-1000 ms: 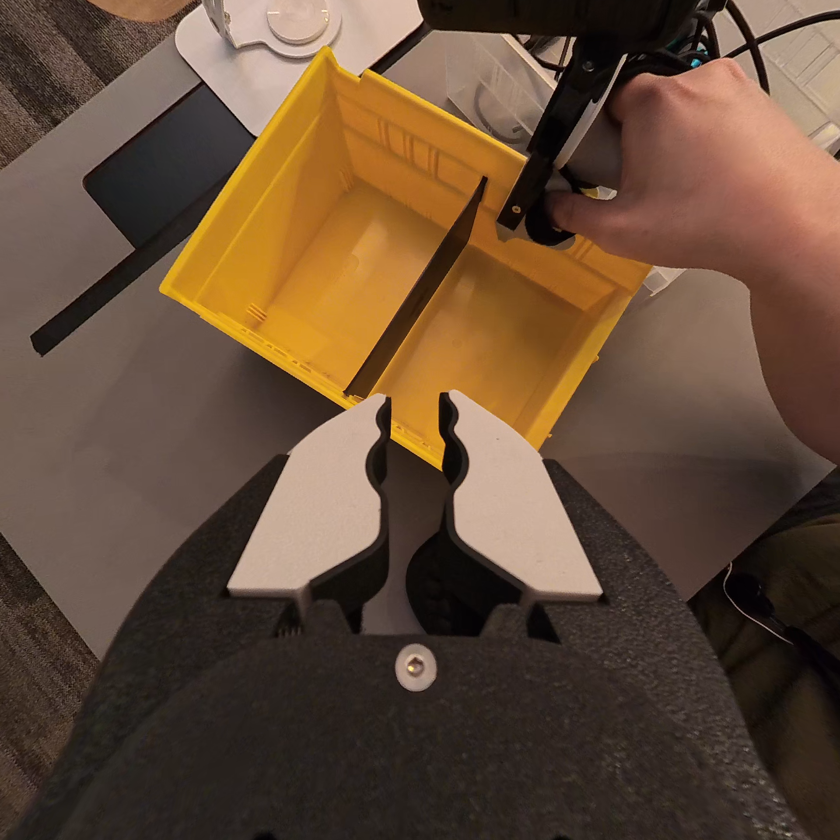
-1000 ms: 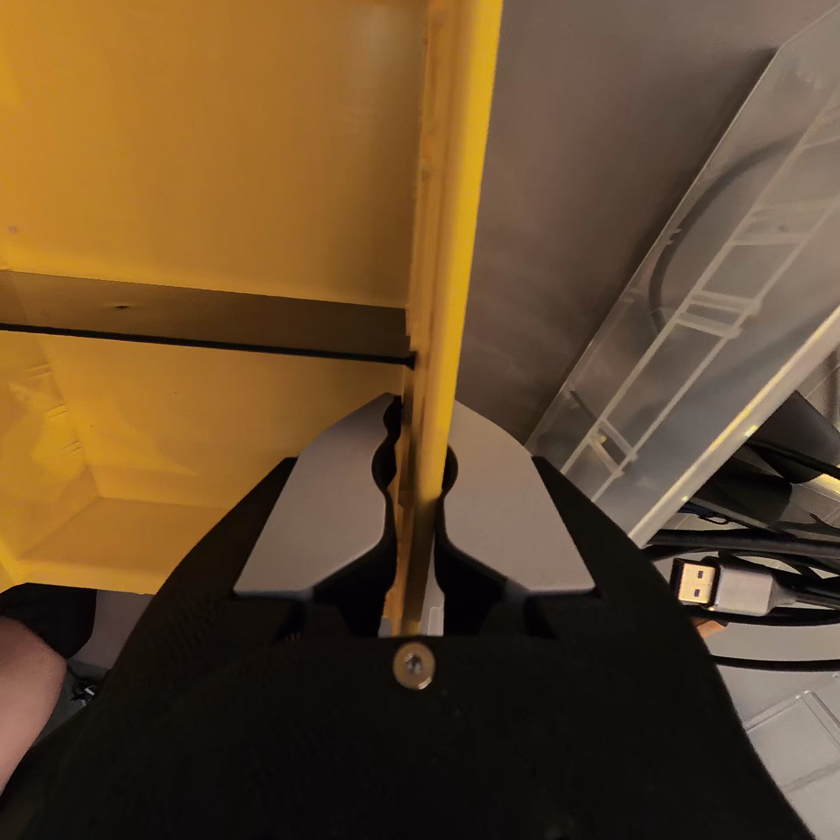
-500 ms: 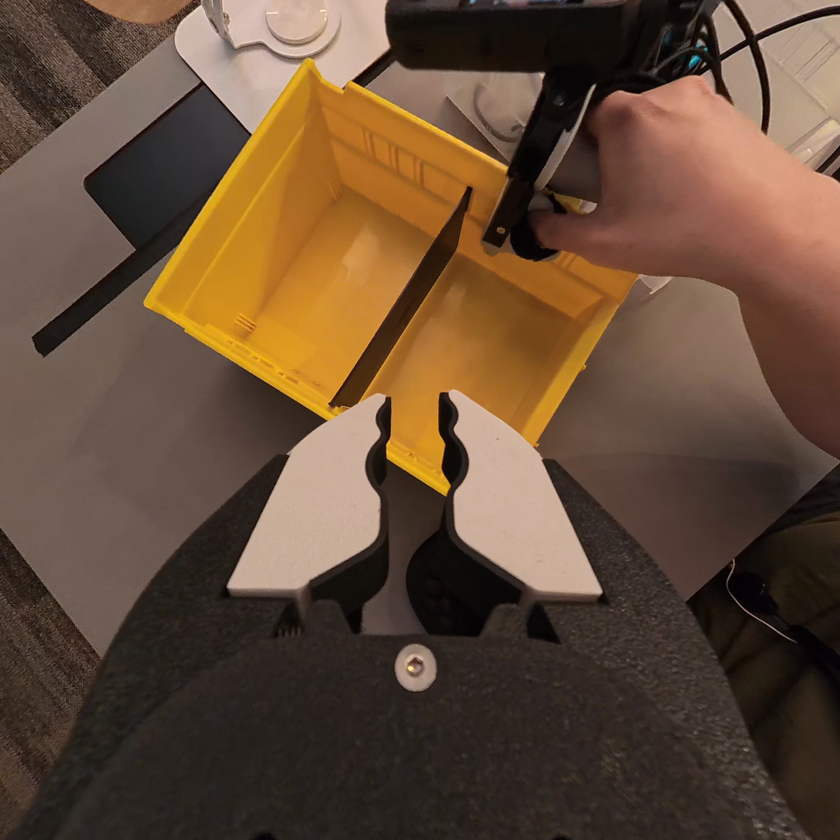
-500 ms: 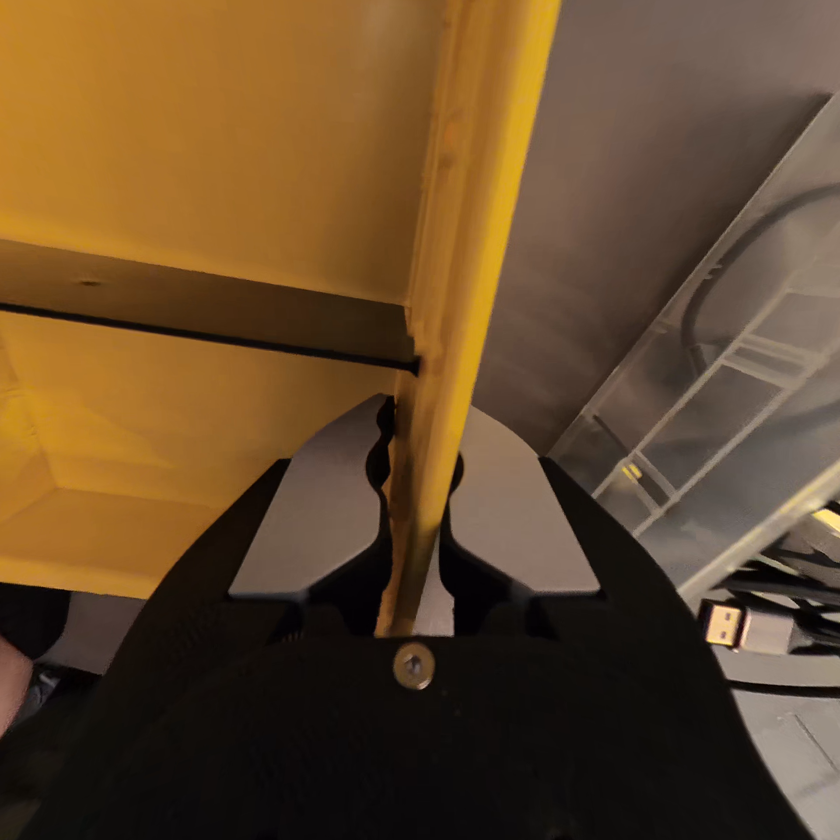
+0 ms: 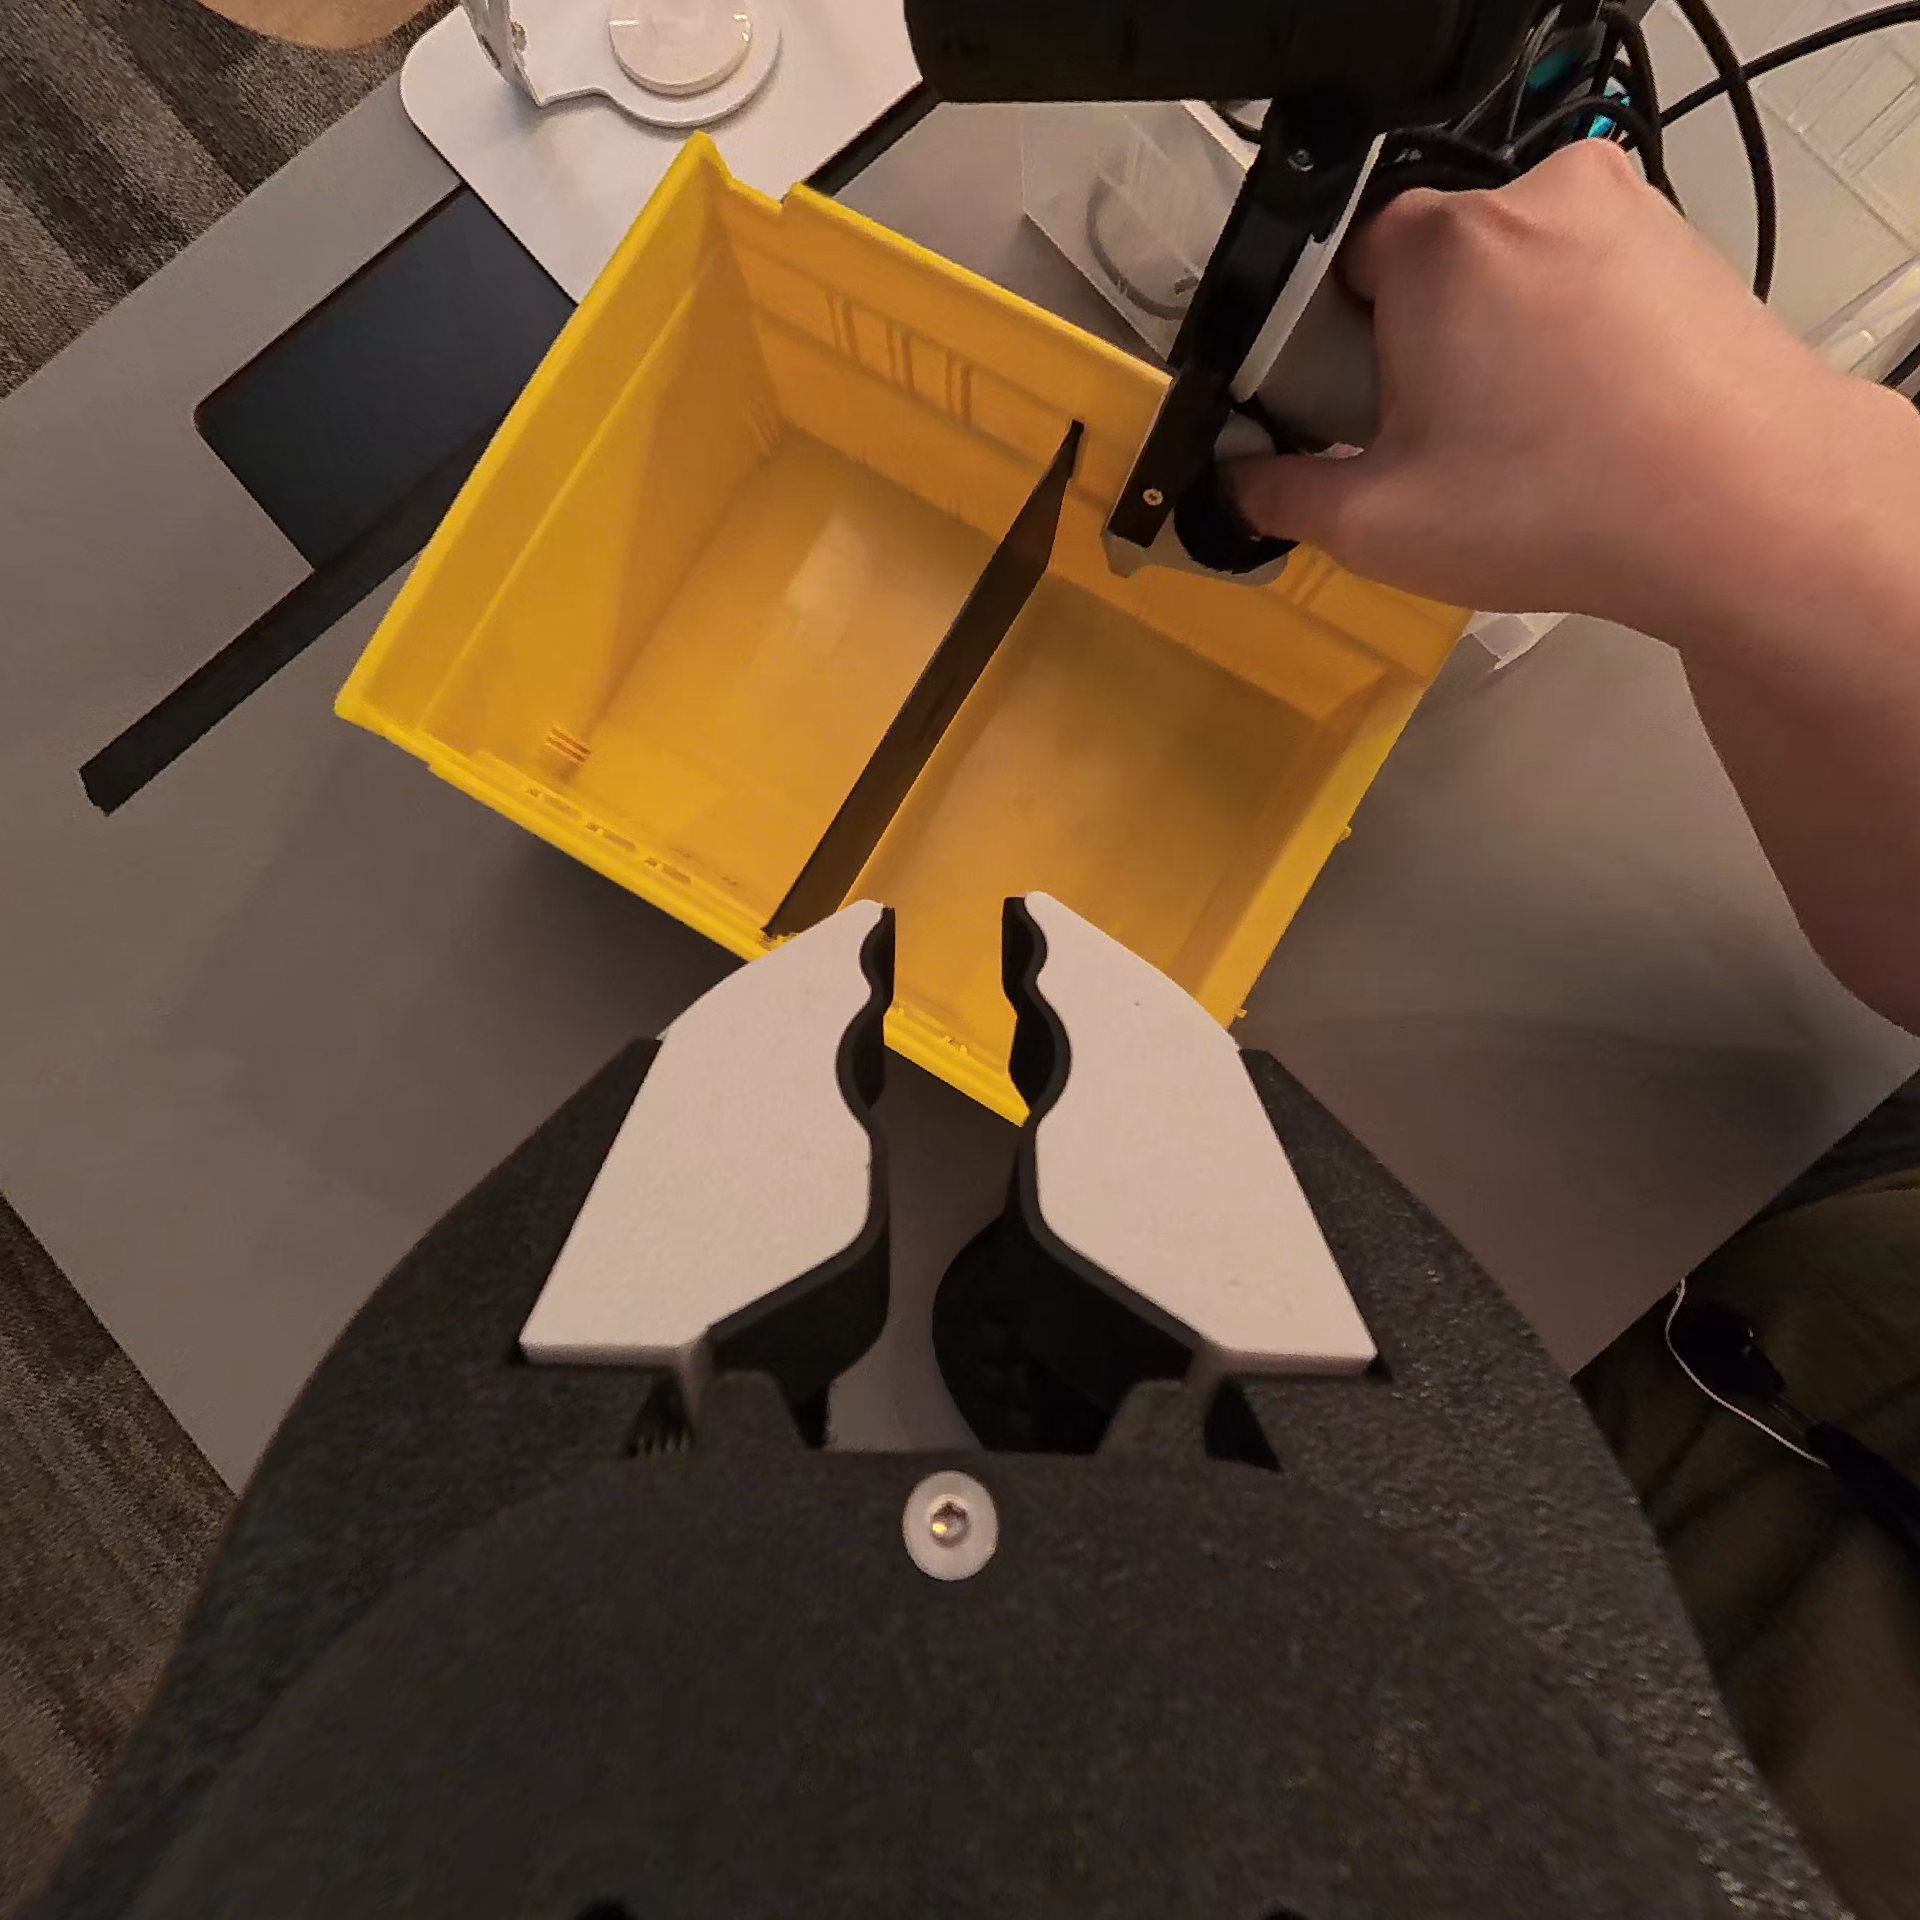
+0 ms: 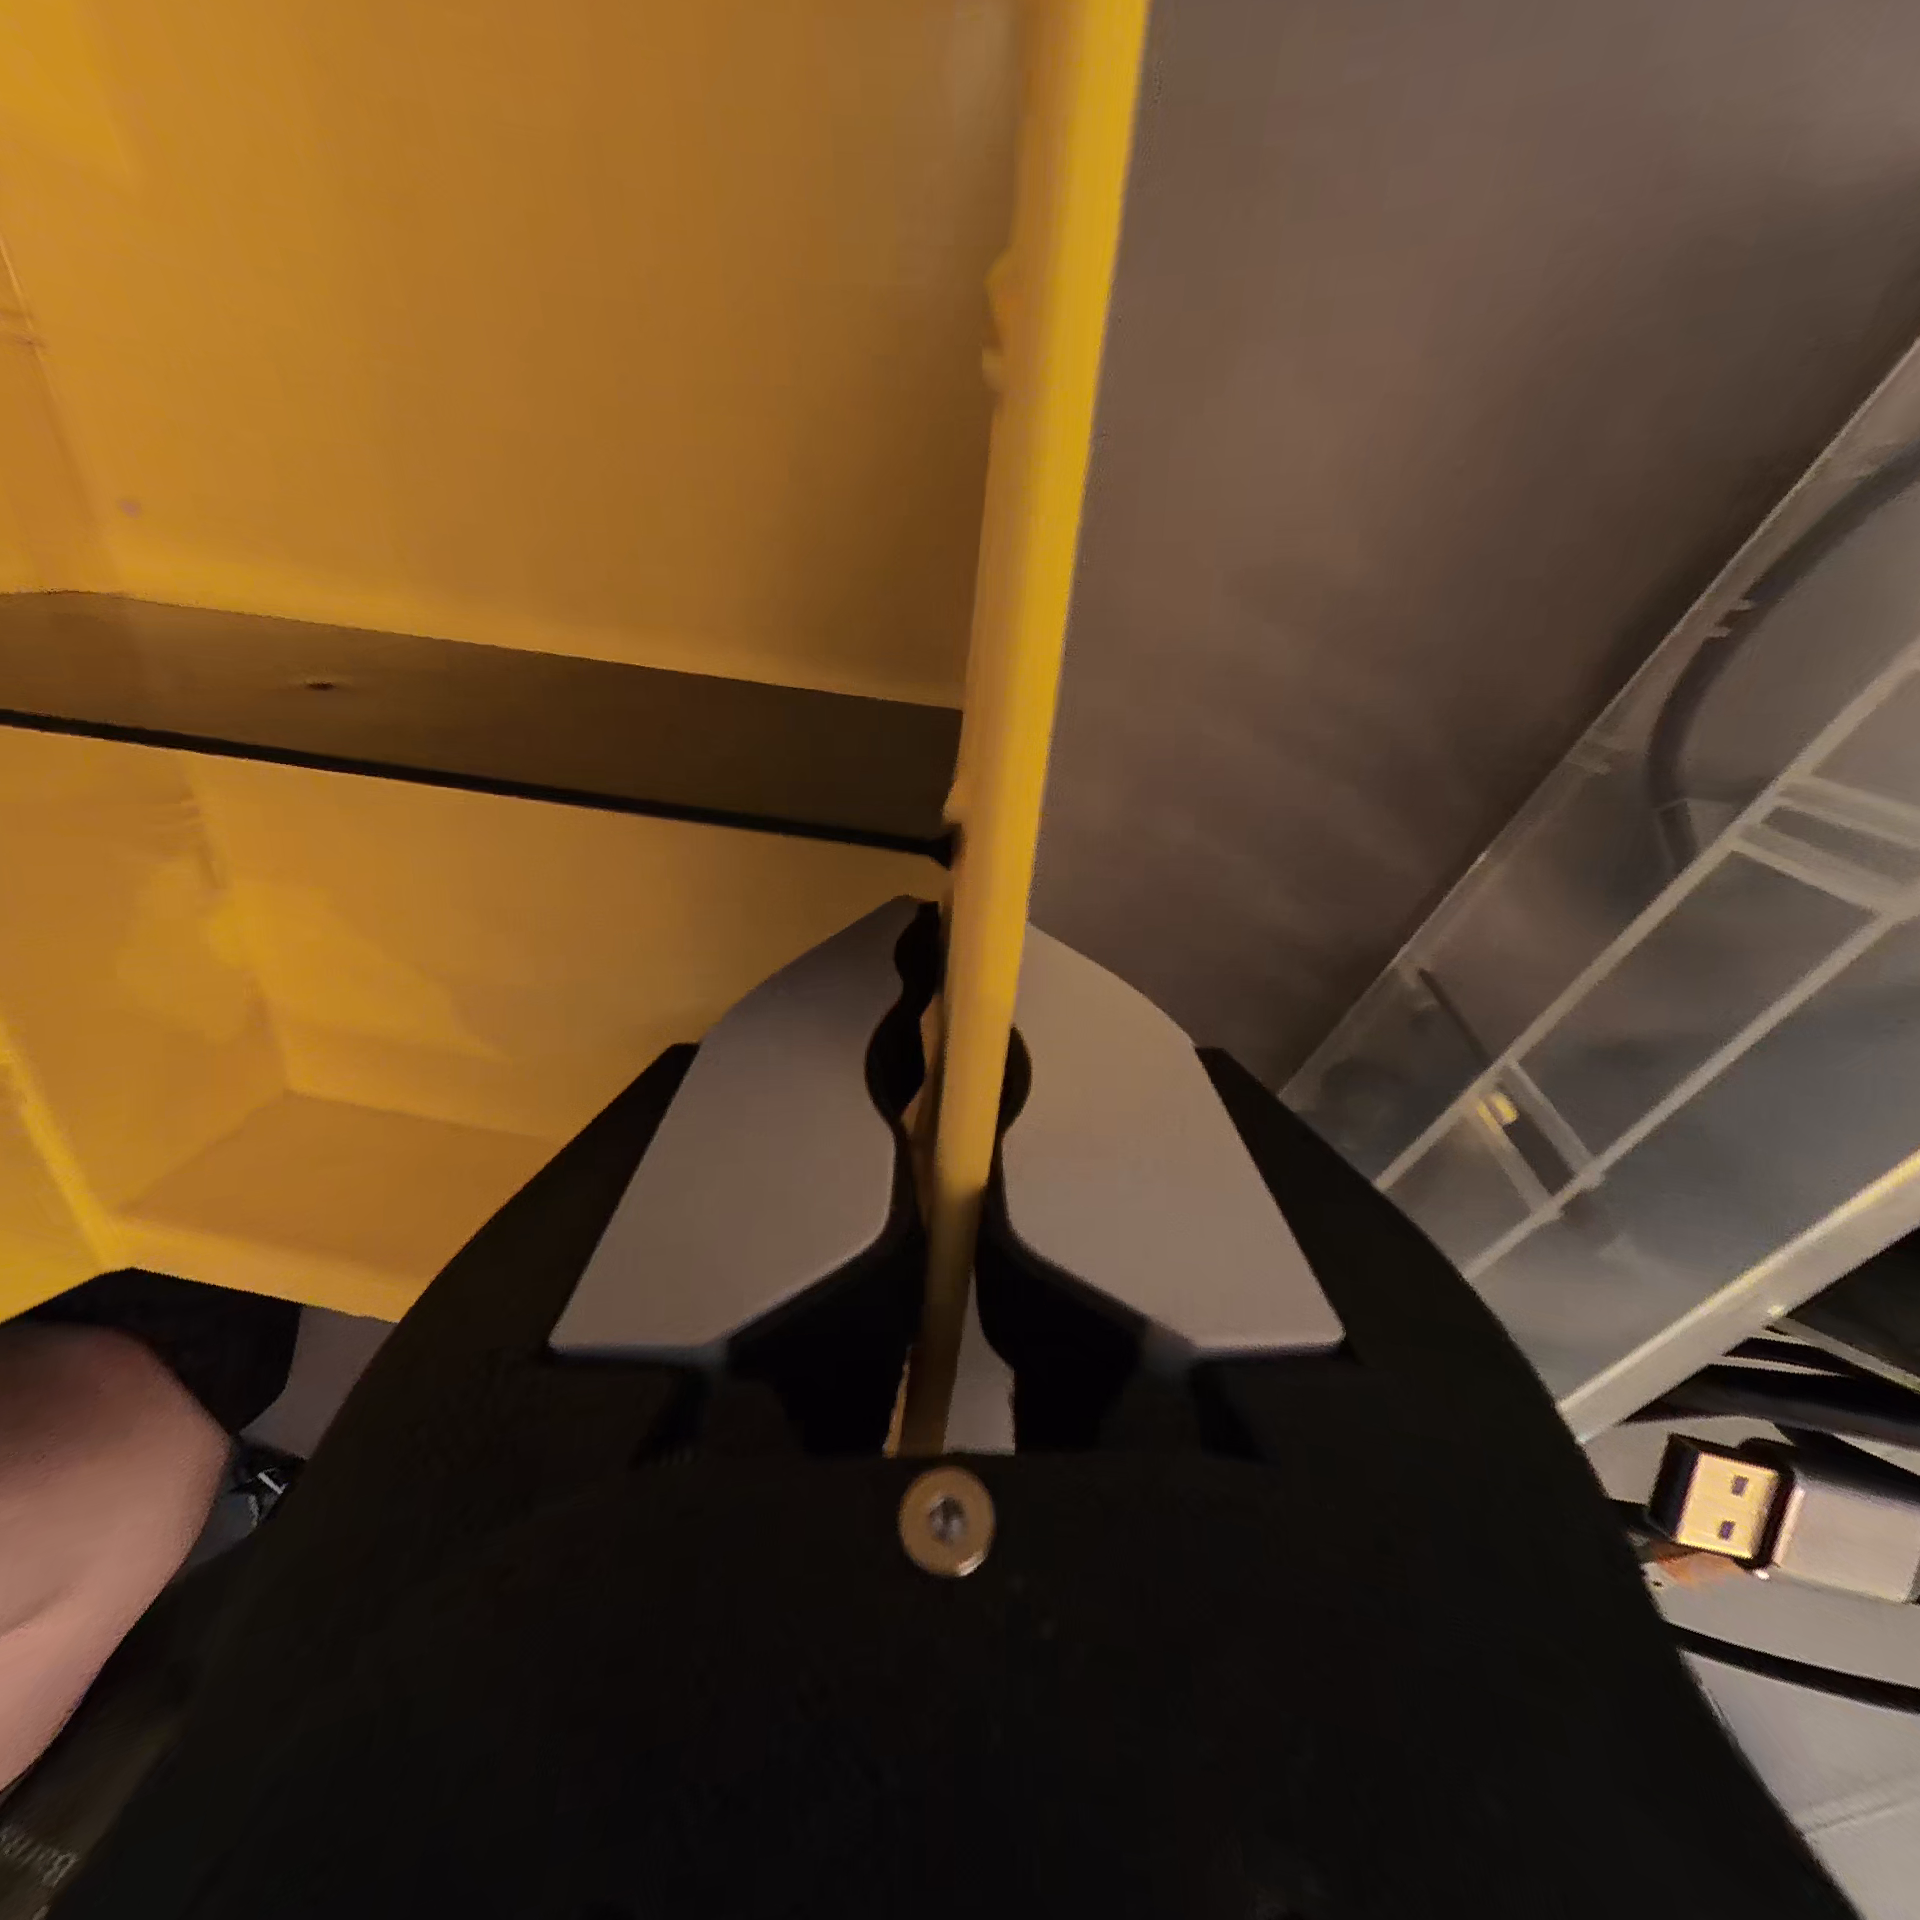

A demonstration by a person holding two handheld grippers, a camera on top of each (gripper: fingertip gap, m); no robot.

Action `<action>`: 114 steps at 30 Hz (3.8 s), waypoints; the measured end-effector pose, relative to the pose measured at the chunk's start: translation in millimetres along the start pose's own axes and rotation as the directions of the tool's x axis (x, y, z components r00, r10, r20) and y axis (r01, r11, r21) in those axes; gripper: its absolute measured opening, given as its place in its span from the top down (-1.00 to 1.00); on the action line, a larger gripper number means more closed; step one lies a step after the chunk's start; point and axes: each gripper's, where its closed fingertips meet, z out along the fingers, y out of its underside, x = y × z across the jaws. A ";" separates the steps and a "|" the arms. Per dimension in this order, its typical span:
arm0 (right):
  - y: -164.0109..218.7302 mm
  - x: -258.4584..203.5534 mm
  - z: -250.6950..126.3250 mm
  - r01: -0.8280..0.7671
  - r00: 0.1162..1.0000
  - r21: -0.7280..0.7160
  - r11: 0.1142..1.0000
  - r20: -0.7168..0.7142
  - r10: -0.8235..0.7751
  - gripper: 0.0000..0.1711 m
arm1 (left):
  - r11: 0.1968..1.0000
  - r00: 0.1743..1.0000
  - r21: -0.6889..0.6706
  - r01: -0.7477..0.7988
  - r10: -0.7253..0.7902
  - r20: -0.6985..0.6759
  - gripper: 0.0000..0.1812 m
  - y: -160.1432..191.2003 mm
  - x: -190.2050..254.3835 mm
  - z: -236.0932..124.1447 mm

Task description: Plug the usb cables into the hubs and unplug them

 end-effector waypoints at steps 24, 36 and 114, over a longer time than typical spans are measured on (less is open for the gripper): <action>4.7 1.4 -69.4 0.119 0.991 -0.059 0.991 0.067 -0.115 0.93 | 0.981 0.994 0.192 -0.016 -0.005 0.109 0.78 -8.6 10.9 -53.6; 46.0 90.2 -233.3 0.023 0.995 0.053 0.998 0.097 -0.028 0.93 | 0.925 0.968 0.297 -0.237 0.198 0.156 0.78 -14.2 69.8 -84.6; 227.2 467.3 -176.7 -0.486 0.870 0.584 0.650 0.250 0.425 0.67 | 0.911 0.988 -0.408 0.059 -0.113 -0.108 0.81 -111.7 110.5 225.0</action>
